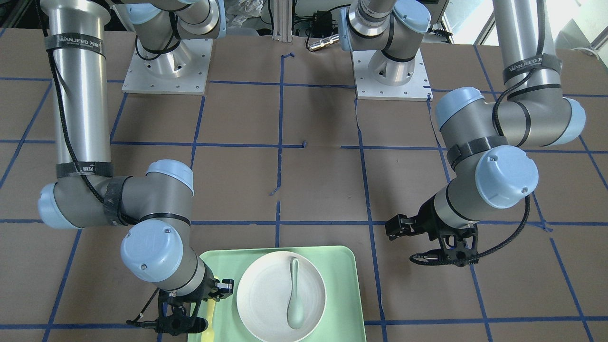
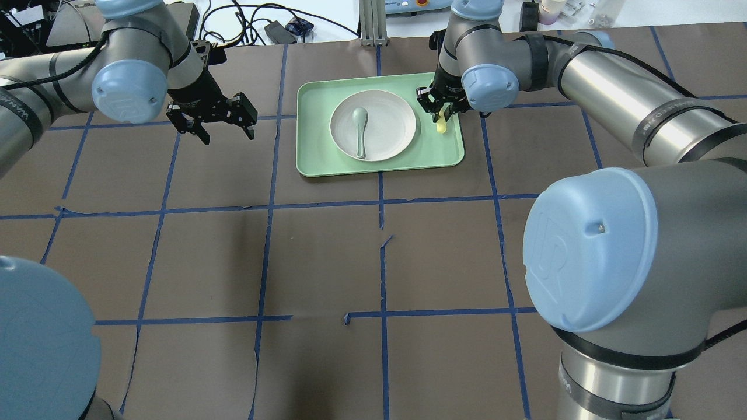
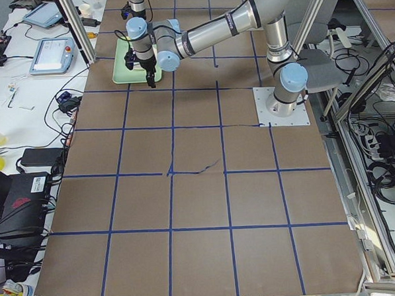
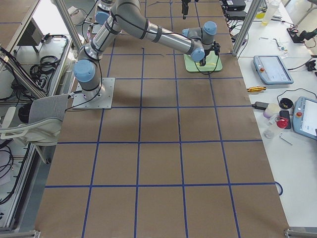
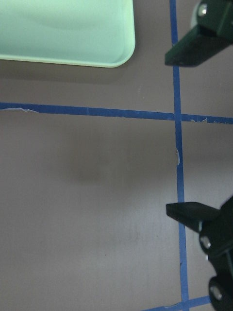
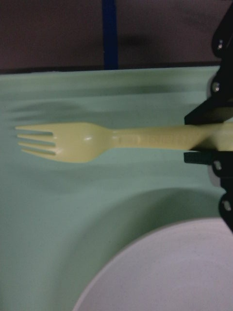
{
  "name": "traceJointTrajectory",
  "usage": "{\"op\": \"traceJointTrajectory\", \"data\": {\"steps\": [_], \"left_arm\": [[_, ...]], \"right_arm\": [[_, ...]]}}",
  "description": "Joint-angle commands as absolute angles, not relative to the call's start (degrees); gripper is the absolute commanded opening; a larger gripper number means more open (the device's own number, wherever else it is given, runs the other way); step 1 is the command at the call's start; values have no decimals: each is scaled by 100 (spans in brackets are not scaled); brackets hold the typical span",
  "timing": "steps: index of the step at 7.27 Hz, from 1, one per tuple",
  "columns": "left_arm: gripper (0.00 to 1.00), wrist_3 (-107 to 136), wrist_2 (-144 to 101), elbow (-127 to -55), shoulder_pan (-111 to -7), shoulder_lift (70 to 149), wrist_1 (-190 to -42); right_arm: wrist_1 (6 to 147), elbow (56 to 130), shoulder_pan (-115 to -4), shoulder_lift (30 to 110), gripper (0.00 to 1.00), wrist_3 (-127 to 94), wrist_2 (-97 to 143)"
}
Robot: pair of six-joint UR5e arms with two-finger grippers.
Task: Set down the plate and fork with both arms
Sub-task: 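Lift the fork with the right gripper and move it beside the plate, then lower the fork onto the tray and open the right gripper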
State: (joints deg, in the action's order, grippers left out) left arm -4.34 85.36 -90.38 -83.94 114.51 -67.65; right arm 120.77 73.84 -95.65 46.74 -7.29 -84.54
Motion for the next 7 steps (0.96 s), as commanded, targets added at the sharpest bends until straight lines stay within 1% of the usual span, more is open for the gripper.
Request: {"op": "traceJointTrajectory", "data": {"steps": [1, 2, 3, 5, 6, 7], "left_arm": [[100, -413, 8560, -9246, -8394, 11426, -6407], [100, -422, 8569, -9229, -8402, 11330, -6459], [100, -413, 8578, -9194, -8420, 11260, -6530], [100, -378, 8709, -9106, -8437, 10962, -7028], [100, -300, 9136, -8984, -8481, 10829, -7632], [100, -99, 9210, -8861, -8595, 10645, -8099]], "right_arm": [[12067, 7400, -9562, 4710, 89, -415, -8350], [11859, 7409, -9562, 4763, 100, -283, -8367], [11630, 7427, -9562, 4964, 100, -281, -8428], [10701, 7462, -9554, 5648, 100, -238, -8690], [9861, 7462, -9554, 6069, 100, -194, -9293], [9191, 7471, -9536, 6534, 100, -89, -9360]]}}
